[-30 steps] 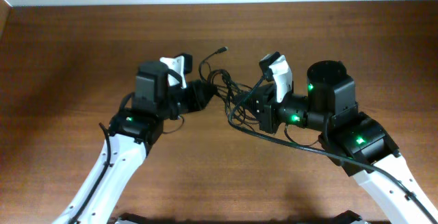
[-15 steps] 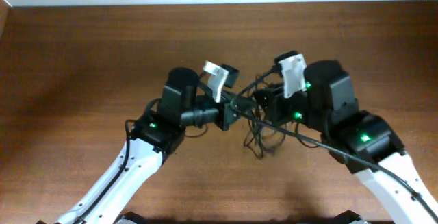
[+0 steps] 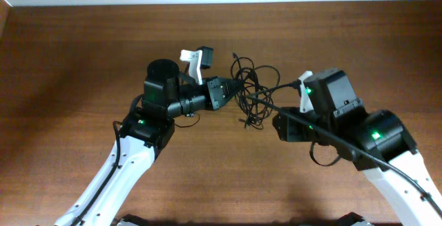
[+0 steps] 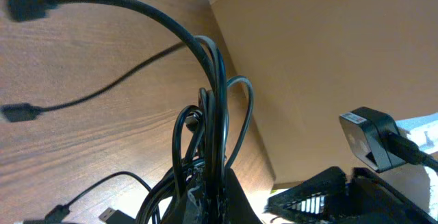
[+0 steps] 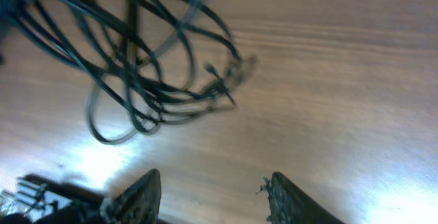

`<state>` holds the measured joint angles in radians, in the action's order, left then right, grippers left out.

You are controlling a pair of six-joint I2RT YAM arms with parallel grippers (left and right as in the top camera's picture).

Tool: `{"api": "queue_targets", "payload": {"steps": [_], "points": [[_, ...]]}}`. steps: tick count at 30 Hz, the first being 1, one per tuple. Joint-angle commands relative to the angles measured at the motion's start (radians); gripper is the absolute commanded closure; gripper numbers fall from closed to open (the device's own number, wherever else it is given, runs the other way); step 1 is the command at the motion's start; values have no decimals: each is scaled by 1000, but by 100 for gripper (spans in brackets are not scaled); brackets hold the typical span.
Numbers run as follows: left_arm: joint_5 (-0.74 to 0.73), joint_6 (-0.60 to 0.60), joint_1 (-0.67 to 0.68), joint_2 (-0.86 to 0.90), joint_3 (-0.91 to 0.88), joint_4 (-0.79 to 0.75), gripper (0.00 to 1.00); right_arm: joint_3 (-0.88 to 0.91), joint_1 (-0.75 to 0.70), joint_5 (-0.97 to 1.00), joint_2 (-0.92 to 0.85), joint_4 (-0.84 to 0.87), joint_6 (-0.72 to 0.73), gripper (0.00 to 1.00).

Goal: Untangle cables

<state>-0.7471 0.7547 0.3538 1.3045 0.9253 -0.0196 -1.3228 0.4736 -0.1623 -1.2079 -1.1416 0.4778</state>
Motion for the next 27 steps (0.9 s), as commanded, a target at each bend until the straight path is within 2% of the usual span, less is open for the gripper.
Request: {"api": "queue_targets", "payload": {"steps": [1,5,8,9,11,12,15,16,18,19,20,22,23,24,25,26,27], "points": [[-16,98,-3,0,5,-6,100,9,-2,-62,-50,42,55,55],[-17,163,-3,0,5,-6,100,10,-2,-58,-179,138,55,59],[-50,218,-3,0,5,-11,100,9,-3,60,-270,209,55,60],[-62,217,-3,0,5,-10,100,9,-3,122,-277,226,55,68],[-69,217,-3,0,5,-10,100,2,-6,211,-266,221,55,93],[-64,217,-4,0,5,-10,100,-5,-21,286,-248,188,66,96],[-22,217,-33,0,5,-10,100,-5,-108,438,-189,15,183,96],[-2,217,-45,0,5,-8,100,-5,-138,429,-171,-24,185,96],[280,217,-57,1,5,96,100,-5,-211,320,-86,-80,167,96],[376,218,-47,5,5,144,100,-5,-218,295,-51,-79,151,96],[405,232,-40,5,5,171,100,-5,-219,288,-23,-79,152,96],[404,433,-40,5,5,163,100,-5,-219,148,13,-79,152,96],[404,495,-40,5,5,123,98,-5,-219,83,11,-80,151,96],[372,499,-40,5,5,24,98,-5,-219,57,1,-86,152,96],[321,499,-40,5,5,-45,99,-5,-219,52,-12,-90,152,89],[234,498,-40,5,5,-142,98,-5,-219,8,-31,-90,151,68],[177,483,-40,5,5,-201,98,-5,-219,-20,-42,-90,150,60]]}}
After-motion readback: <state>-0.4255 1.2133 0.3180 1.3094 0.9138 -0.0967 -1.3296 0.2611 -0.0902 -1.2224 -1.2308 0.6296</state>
